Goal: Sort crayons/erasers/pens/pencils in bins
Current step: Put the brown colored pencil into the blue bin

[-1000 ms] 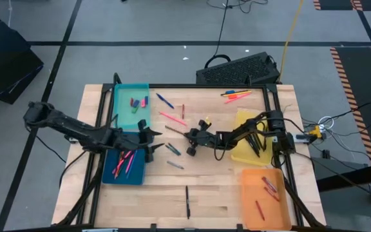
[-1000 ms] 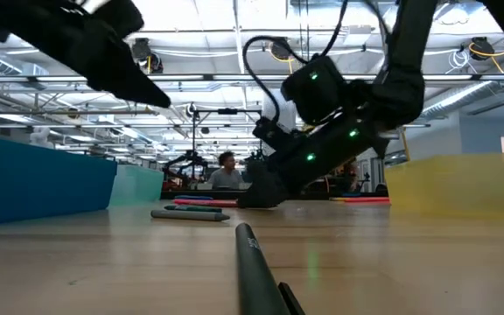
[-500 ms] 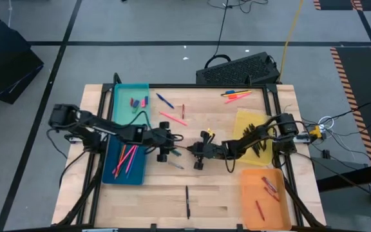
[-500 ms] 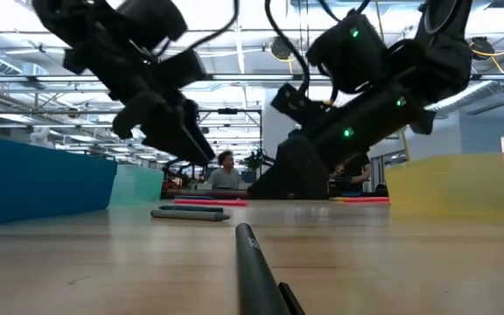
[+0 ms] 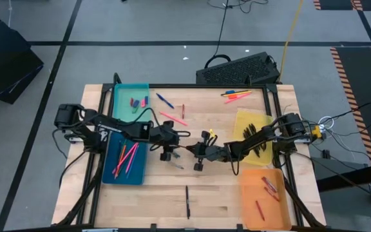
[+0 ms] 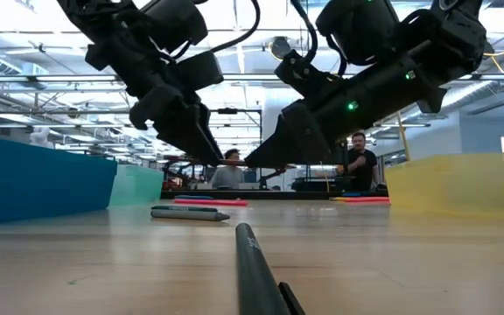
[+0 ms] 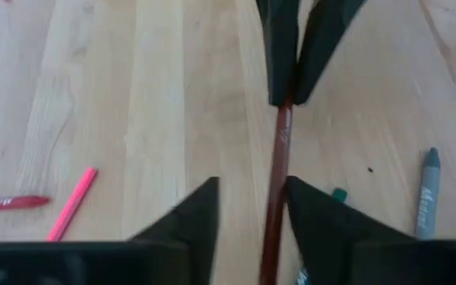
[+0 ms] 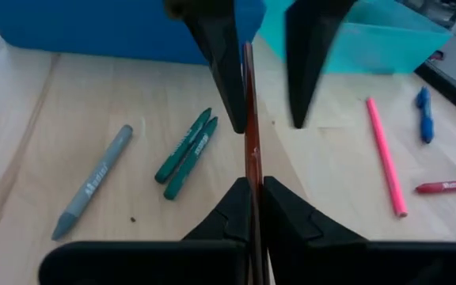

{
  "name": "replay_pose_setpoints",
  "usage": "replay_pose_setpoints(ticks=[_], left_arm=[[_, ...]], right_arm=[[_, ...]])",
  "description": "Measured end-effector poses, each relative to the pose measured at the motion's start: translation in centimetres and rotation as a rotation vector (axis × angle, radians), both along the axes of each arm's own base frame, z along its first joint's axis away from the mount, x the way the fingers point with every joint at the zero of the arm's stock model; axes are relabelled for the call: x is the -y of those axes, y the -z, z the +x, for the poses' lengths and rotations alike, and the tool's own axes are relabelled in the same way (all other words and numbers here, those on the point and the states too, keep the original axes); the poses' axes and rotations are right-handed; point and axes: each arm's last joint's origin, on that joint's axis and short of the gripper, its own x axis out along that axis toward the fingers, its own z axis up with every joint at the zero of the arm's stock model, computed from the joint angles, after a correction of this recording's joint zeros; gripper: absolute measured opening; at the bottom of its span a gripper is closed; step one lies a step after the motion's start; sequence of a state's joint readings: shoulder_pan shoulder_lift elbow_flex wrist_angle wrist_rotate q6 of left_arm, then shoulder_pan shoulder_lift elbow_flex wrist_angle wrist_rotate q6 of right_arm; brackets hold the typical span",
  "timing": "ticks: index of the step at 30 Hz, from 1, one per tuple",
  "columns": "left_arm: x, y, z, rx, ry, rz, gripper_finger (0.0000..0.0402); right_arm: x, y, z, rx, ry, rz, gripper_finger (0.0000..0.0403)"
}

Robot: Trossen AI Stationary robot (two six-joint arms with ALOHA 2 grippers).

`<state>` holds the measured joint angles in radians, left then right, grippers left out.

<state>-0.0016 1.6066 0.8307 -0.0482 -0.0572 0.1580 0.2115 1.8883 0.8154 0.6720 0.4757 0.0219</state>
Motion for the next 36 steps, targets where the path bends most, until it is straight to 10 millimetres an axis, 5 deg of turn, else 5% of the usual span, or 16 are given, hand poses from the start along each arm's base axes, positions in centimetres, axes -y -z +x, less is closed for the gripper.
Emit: replay_pose_setpoints(ticks=[6, 13, 19, 26, 36], left_arm=[[0.1, -0.1, 0.0, -0.027, 0.070, 0.010, 0.0022], [0.2, -0.1, -0.1, -0.026, 0.019, 0.033, 0.0030], [0.1, -1.4, -1.2, -0.049, -0.049, 0.075, 0.0017], [0.4, -4.7, -5.1, -0.105, -0.283, 0.028, 0.0017], [6.8, -9.9, -13.1, -0.233, -0.491, -0.232, 0.0017]], right_arm=[[0.0, -0.1, 0.0, 0.008, 0.011, -0.014, 0.0012], [-0.1, -0.3, 0.0, 0.017, 0.010, -0.025, 0.0018], [-0.9, -1.8, -0.1, 0.070, -0.035, -0.044, 0.0090], [-1.8, -5.6, -1.0, 0.137, -0.068, -0.121, 0.0195], [-2.5, -6.1, -2.0, 0.104, 0.007, -0.110, 0.0235]])
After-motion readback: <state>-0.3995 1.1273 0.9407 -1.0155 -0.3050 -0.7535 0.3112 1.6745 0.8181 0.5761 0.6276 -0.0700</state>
